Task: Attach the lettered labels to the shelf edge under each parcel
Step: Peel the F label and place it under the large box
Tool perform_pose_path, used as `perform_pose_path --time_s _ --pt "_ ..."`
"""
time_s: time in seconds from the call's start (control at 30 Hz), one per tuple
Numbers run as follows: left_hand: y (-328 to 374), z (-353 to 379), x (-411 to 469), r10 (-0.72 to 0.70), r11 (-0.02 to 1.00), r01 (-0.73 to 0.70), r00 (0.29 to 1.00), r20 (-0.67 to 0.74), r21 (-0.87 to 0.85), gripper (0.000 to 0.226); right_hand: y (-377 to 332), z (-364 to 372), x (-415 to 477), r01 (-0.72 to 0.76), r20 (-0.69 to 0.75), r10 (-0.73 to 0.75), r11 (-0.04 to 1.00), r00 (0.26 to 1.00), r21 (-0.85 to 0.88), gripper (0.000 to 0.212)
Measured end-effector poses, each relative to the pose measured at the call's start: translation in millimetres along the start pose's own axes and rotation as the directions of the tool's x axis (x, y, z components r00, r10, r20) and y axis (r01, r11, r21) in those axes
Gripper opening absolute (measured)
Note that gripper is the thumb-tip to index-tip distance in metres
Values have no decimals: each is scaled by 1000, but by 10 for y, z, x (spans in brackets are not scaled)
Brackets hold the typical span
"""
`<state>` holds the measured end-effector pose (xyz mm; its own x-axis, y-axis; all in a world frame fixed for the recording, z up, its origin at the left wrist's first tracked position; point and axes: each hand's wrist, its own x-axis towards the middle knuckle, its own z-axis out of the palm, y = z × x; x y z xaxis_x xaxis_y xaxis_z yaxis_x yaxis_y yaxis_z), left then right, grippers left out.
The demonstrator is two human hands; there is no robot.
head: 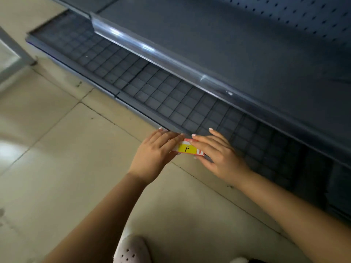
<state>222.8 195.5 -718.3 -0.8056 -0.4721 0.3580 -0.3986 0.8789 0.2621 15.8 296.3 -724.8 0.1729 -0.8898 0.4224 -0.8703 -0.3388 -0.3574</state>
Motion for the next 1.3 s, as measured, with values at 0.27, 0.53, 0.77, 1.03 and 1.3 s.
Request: perform_pose_path --time_s 0.27,0.53,0.77,1.03,1.3 --pt "340 -1949 248 -77 996 79 997 -32 44 43 -1063 -1388 1004 0 30 -1 999 1000 44 40" --pt "980 -4122 645 -135 991 135 980 -144 -11 45 -2273 -3148 1802 -76 -6 77 996 997 44 47" --pt "1373 -5470 1053 -78 996 61 945 -318 -65 46 -3011 -4429 2069 -228 -184 216 972 959 -46 42" --pt "1782 -5930 1717 148 967 -217 907 -394 -136 45 -3506 -5408 2040 -392 -444 274 898 853 -199 46" --pt "2765 -5931 2512 353 851 -485 812 -465 -201 45 -3522 -6360 1470 -550 -655 331 820 679 -156 47"
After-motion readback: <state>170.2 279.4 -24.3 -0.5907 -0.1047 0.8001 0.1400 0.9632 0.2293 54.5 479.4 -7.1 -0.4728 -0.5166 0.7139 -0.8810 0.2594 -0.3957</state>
